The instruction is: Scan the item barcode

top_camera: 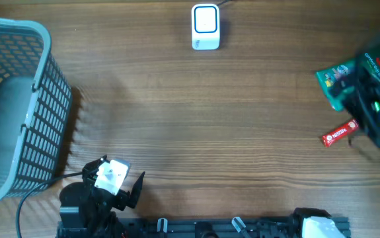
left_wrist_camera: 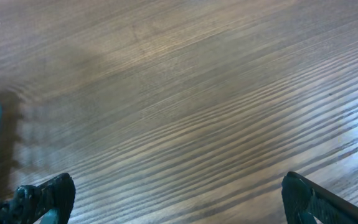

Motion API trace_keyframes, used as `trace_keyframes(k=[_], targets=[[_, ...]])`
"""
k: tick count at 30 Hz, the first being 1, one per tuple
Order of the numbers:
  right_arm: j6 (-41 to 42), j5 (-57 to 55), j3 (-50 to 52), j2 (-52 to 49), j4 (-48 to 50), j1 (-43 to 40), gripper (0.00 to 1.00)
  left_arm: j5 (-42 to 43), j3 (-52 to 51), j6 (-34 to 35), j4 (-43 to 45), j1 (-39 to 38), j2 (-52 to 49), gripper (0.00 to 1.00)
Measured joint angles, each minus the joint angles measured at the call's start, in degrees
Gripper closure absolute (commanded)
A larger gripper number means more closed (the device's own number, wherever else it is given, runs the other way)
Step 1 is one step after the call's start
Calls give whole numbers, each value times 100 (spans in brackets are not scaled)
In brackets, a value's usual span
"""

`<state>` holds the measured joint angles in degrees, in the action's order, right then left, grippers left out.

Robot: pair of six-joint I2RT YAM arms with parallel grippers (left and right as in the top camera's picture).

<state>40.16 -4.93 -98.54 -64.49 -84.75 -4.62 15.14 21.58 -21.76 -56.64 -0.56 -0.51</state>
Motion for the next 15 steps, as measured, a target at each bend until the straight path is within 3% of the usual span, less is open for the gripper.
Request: trace_keyframes(k=[7, 15], targets=[[0, 2, 2, 1281, -177, 0, 1, 0, 0, 0, 2, -2, 0, 0], [-28, 111, 2, 1469, -492, 0, 0, -2, 0, 0, 2, 0, 0, 0]])
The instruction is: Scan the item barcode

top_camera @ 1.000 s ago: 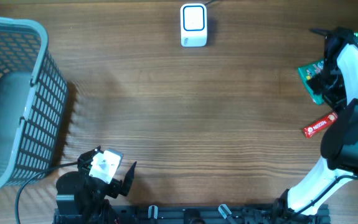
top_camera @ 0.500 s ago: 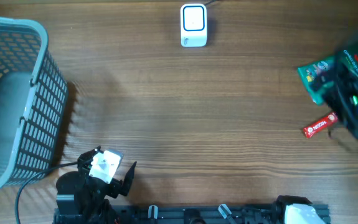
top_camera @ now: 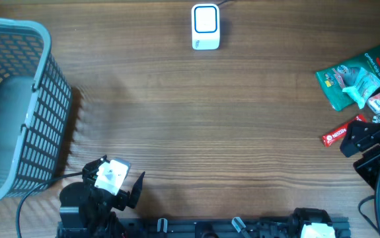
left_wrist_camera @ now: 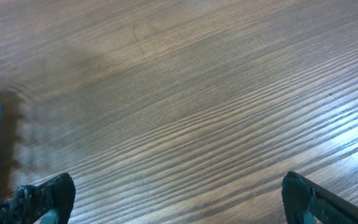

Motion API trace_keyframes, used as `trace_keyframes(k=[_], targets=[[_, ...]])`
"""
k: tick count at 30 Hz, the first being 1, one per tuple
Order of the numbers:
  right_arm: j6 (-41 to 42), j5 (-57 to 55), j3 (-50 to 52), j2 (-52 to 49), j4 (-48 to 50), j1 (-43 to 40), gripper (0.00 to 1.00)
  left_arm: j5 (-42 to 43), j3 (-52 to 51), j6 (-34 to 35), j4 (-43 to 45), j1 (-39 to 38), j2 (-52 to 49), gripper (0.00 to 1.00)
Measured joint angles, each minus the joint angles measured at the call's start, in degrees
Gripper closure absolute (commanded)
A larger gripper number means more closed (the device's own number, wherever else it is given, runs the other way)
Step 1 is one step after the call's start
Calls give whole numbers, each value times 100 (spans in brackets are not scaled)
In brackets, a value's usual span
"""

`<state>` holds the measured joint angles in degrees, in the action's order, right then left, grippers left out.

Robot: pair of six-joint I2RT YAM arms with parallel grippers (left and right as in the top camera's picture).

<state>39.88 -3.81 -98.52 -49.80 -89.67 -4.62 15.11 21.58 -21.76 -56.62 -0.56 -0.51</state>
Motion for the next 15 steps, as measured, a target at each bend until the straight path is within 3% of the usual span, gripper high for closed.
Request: trace_keyframes(k=[12, 15], targets=[[-2691, 857, 15, 717, 1209, 0, 0, 2, 0, 0, -2, 0, 0, 0], [-3508, 1464, 243, 1311, 2247, 0, 0, 0, 0, 0, 0, 0, 0, 0]])
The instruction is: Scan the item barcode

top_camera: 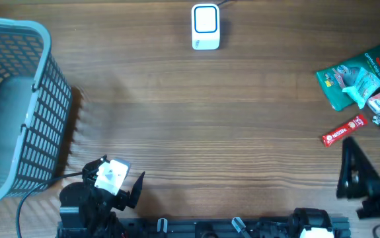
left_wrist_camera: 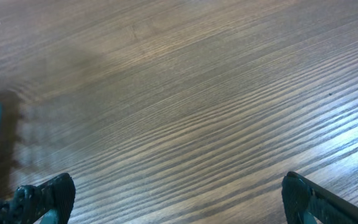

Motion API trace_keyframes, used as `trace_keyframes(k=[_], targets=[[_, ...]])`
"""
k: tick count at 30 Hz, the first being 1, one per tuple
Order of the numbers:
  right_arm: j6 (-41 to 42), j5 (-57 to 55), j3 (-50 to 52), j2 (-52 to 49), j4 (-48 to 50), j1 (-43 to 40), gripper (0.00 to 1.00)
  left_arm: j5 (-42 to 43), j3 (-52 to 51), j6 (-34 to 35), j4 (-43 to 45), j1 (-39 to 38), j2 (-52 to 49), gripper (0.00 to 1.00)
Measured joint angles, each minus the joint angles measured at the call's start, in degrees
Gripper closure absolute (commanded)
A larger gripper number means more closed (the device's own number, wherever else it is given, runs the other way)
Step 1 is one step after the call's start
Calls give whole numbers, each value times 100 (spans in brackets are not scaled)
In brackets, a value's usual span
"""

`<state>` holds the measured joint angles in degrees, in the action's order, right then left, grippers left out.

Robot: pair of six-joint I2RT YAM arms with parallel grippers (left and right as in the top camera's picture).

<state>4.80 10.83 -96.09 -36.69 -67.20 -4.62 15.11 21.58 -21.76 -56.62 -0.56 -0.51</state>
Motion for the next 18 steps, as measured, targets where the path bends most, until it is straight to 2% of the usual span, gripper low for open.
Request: trace_keyframes(k=[3, 6, 12, 18], targets=[[-520, 542, 750, 634, 1349, 0, 0, 2, 0, 0, -2, 0, 0, 0], [-728, 979, 2024, 1340, 2621, 0, 0, 0, 0, 0, 0, 0, 0, 0], [-603, 1311, 4293, 2197, 4793, 0, 0, 2, 0, 0, 0, -2, 0, 0], [-417, 1360, 6046, 3018, 5831, 0, 0, 2, 0, 0, -2, 0, 0, 0]])
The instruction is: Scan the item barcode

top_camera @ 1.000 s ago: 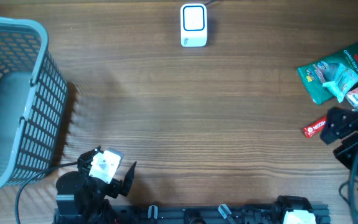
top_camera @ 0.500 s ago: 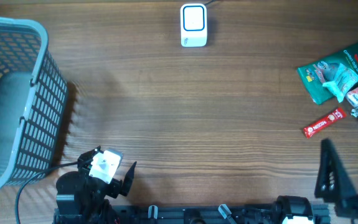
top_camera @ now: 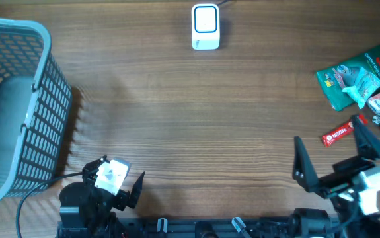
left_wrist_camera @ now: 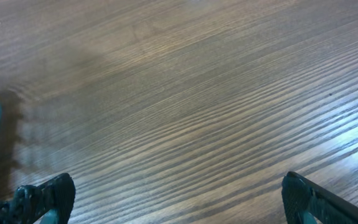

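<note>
The white barcode scanner (top_camera: 205,26) stands at the far middle of the table. The items lie at the right edge: a green packet (top_camera: 349,77), a red Nestle bar (top_camera: 338,135) and small packets. My right gripper (top_camera: 333,157) is open near the front right, just below and left of the red bar, holding nothing. My left gripper (top_camera: 119,176) rests at the front left. In the left wrist view it (left_wrist_camera: 175,199) is open wide over bare wood, with both fingertips (left_wrist_camera: 45,194) at the bottom corners.
A grey mesh basket (top_camera: 41,106) fills the left side, and its corner shows at the left edge of the wrist view. The wooden table (top_camera: 196,125) stretches between the basket, the scanner and the items.
My right gripper has moved left from the front right corner and now shows both fingers spread wide beside the red bar. The left gripper and the items have not moved.
My right arm was first a blur over the items at the right edge. Then it was lower, just below the red bar, then near the front right corner. Now it is open left of that corner. The left arm stayed still throughout.
</note>
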Motion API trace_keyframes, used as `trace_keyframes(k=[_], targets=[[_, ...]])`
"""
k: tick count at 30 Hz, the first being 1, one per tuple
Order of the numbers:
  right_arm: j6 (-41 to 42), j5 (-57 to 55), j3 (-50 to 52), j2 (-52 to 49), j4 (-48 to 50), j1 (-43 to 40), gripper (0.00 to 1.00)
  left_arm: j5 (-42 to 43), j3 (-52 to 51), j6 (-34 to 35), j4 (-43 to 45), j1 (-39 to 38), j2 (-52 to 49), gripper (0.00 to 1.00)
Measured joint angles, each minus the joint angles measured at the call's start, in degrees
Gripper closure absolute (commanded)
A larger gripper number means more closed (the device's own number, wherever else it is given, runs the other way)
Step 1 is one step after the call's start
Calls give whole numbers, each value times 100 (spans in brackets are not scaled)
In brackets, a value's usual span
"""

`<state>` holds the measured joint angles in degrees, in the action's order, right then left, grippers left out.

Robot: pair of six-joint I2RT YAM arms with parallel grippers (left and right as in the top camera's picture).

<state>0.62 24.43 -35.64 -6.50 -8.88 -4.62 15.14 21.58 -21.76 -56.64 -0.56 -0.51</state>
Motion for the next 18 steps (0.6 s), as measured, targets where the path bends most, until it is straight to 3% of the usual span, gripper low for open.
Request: trace_keyframes(k=[5, 18], targets=[[46, 0, 977, 525, 734, 0, 0, 0, 0, 0, -2, 0, 0, 0], [363, -437, 2621, 540, 1923, 0, 1, 0, 0, 0, 0, 0, 0, 0]])
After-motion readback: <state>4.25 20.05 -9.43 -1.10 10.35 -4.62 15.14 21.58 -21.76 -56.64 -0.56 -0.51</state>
